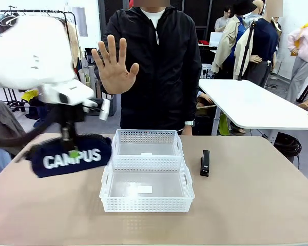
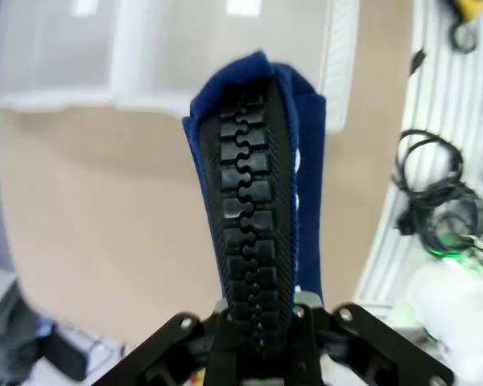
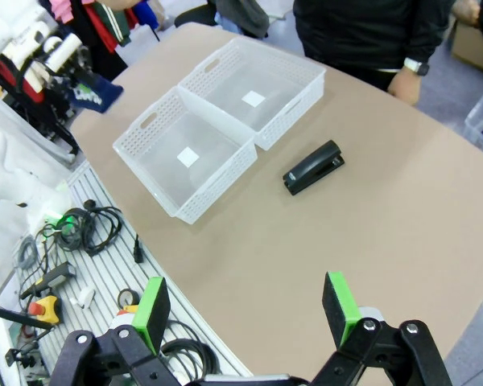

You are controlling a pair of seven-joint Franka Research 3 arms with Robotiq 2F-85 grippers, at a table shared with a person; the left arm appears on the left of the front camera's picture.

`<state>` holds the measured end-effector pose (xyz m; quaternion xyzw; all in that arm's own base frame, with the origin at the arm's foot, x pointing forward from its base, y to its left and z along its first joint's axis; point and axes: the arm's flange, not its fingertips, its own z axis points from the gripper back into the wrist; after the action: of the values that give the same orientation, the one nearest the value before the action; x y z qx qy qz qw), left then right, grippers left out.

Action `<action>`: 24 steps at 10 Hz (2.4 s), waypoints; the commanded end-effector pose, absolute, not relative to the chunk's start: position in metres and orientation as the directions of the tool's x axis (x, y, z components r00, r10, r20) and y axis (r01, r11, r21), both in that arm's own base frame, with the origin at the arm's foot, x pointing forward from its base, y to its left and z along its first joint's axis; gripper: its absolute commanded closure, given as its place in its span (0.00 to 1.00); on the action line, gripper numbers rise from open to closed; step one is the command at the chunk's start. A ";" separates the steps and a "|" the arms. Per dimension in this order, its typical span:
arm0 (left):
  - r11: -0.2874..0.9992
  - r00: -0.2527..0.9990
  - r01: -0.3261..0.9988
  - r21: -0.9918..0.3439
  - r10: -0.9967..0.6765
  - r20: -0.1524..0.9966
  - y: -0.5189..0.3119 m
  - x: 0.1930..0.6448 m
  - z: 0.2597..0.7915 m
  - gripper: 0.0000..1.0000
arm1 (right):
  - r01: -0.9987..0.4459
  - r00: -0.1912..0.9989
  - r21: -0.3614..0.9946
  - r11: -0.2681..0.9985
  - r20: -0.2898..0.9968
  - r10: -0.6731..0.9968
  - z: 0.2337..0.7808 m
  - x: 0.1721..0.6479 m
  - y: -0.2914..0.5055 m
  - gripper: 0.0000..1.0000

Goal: Distribute items into two baskets.
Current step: Move the picked Pencil pouch towards the Organizing basket indicated by the person, stopping as directed, then place the picked Pencil pouch into the Organizing basket as instructed by the person.

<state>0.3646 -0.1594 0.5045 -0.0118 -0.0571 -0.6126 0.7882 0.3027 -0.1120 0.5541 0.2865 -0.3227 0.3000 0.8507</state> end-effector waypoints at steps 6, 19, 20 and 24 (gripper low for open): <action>0.307 0.295 0.948 0.086 -0.946 0.132 -0.131 0.343 0.519 1.00 | -0.706 0.599 0.290 0.646 0.730 0.328 0.556 0.303 -0.112 0.00; 0.307 0.295 0.948 0.086 -0.946 0.132 -0.131 0.343 0.519 1.00 | -0.706 0.599 0.290 0.646 0.730 0.328 0.556 0.303 -0.112 0.00; 0.307 0.295 0.948 0.086 -0.946 0.132 -0.131 0.343 0.519 1.00 | -0.706 0.599 0.290 0.646 0.730 0.328 0.556 0.303 -0.112 0.00; 0.307 0.295 0.948 0.086 -0.946 0.132 -0.131 0.343 0.519 1.00 | -0.706 0.599 0.290 0.646 0.730 0.328 0.556 0.303 -0.112 0.00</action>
<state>0.3426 -0.1340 0.5165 -0.0076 -0.0767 -0.5921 0.8021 0.3030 -0.1119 0.5538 0.2866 -0.3221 0.3000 0.8509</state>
